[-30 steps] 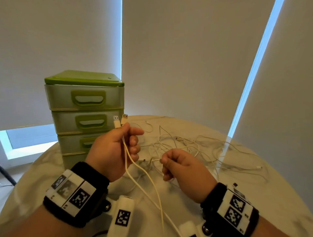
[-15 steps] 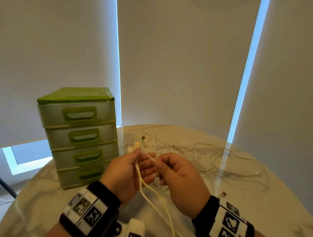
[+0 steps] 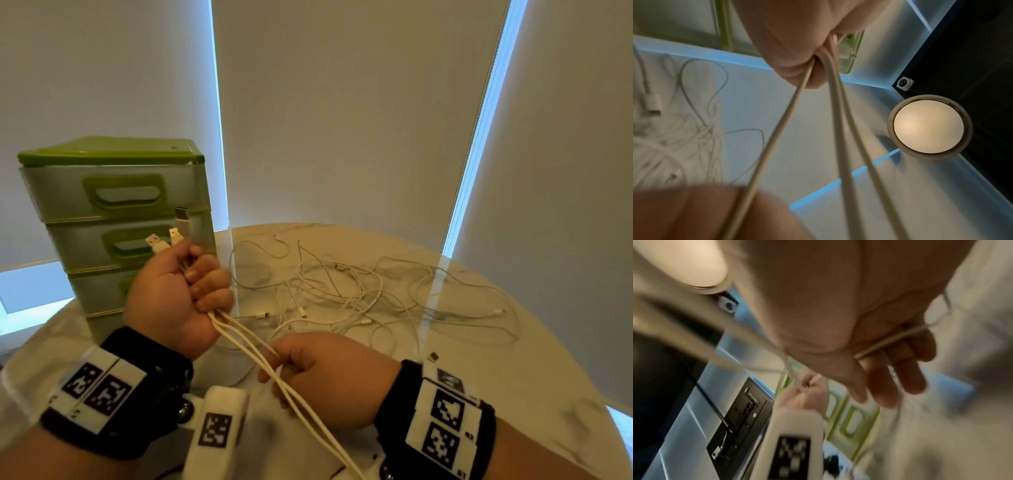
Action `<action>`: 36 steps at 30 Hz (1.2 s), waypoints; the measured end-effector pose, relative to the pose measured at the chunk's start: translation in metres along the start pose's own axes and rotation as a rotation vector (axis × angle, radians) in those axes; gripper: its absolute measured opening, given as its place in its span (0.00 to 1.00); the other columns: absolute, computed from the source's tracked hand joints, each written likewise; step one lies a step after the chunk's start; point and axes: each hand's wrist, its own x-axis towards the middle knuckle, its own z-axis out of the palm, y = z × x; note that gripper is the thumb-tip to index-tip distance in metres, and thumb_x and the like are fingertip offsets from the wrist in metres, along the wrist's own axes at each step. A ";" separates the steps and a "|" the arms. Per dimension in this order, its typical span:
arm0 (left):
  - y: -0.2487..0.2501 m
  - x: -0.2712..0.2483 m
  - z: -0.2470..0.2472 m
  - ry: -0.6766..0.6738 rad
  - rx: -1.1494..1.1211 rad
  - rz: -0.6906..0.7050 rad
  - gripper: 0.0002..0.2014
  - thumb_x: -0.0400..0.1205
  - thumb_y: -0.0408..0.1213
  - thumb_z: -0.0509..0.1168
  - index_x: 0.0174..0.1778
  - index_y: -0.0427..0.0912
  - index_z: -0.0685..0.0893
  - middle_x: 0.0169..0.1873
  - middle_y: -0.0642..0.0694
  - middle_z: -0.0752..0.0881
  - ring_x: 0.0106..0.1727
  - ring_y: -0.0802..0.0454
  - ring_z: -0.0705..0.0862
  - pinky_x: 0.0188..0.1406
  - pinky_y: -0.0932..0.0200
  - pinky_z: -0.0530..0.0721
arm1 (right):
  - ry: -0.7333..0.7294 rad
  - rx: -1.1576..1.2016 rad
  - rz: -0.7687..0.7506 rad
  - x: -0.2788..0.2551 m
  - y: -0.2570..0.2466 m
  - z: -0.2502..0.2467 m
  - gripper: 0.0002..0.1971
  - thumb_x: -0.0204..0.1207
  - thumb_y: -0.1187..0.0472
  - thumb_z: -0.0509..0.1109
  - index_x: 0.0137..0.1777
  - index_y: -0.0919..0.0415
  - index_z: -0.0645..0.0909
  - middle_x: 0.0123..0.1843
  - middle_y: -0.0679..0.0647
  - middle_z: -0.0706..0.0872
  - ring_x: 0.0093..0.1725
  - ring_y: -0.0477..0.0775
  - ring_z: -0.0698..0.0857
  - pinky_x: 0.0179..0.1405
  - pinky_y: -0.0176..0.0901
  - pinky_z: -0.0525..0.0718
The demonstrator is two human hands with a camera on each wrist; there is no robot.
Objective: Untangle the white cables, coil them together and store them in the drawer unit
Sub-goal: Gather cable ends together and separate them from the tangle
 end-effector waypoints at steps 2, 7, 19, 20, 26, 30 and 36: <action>0.004 0.000 -0.003 0.025 0.010 0.024 0.11 0.75 0.44 0.63 0.29 0.50 0.70 0.20 0.55 0.61 0.16 0.61 0.58 0.10 0.67 0.54 | 0.043 -0.145 0.025 -0.007 0.002 -0.014 0.12 0.79 0.62 0.64 0.54 0.49 0.86 0.42 0.41 0.83 0.44 0.43 0.84 0.50 0.41 0.84; 0.000 -0.004 0.002 0.054 0.148 -0.010 0.12 0.69 0.42 0.64 0.27 0.51 0.65 0.19 0.55 0.59 0.15 0.60 0.57 0.13 0.66 0.49 | 0.361 -0.227 0.118 -0.007 0.024 -0.045 0.09 0.82 0.54 0.64 0.49 0.48 0.88 0.40 0.41 0.85 0.43 0.44 0.84 0.47 0.42 0.81; -0.029 -0.024 0.008 -0.205 0.958 -0.416 0.19 0.60 0.51 0.81 0.33 0.41 0.85 0.20 0.47 0.69 0.19 0.54 0.63 0.17 0.66 0.61 | 0.295 -0.060 0.003 0.005 0.008 -0.011 0.11 0.81 0.57 0.65 0.46 0.60 0.88 0.41 0.59 0.90 0.43 0.59 0.88 0.51 0.57 0.87; -0.029 -0.024 0.008 -0.220 1.012 -0.411 0.19 0.60 0.48 0.82 0.34 0.39 0.84 0.19 0.47 0.69 0.17 0.54 0.63 0.16 0.65 0.61 | 0.300 -0.055 -0.001 0.005 0.009 -0.011 0.09 0.80 0.58 0.66 0.48 0.58 0.88 0.41 0.57 0.90 0.44 0.58 0.88 0.50 0.56 0.87; -0.028 -0.026 0.015 -0.127 0.840 -0.290 0.10 0.71 0.36 0.69 0.26 0.39 0.77 0.19 0.47 0.63 0.17 0.54 0.61 0.16 0.67 0.58 | 0.315 -0.020 0.040 0.015 0.019 -0.006 0.08 0.78 0.56 0.71 0.55 0.48 0.85 0.44 0.43 0.85 0.46 0.46 0.85 0.47 0.40 0.82; -0.014 -0.024 0.023 -0.036 0.246 0.047 0.12 0.61 0.40 0.70 0.22 0.47 0.71 0.17 0.53 0.61 0.17 0.59 0.55 0.15 0.66 0.51 | 0.370 0.013 0.119 0.017 0.034 -0.012 0.08 0.81 0.56 0.67 0.54 0.47 0.87 0.50 0.40 0.85 0.52 0.43 0.83 0.46 0.33 0.76; -0.006 -0.023 0.021 0.118 0.126 0.315 0.10 0.65 0.40 0.63 0.26 0.50 0.65 0.14 0.55 0.59 0.14 0.58 0.55 0.09 0.66 0.54 | 0.502 0.050 0.164 0.018 0.047 -0.030 0.09 0.81 0.56 0.67 0.50 0.48 0.89 0.52 0.44 0.90 0.50 0.41 0.83 0.40 0.25 0.72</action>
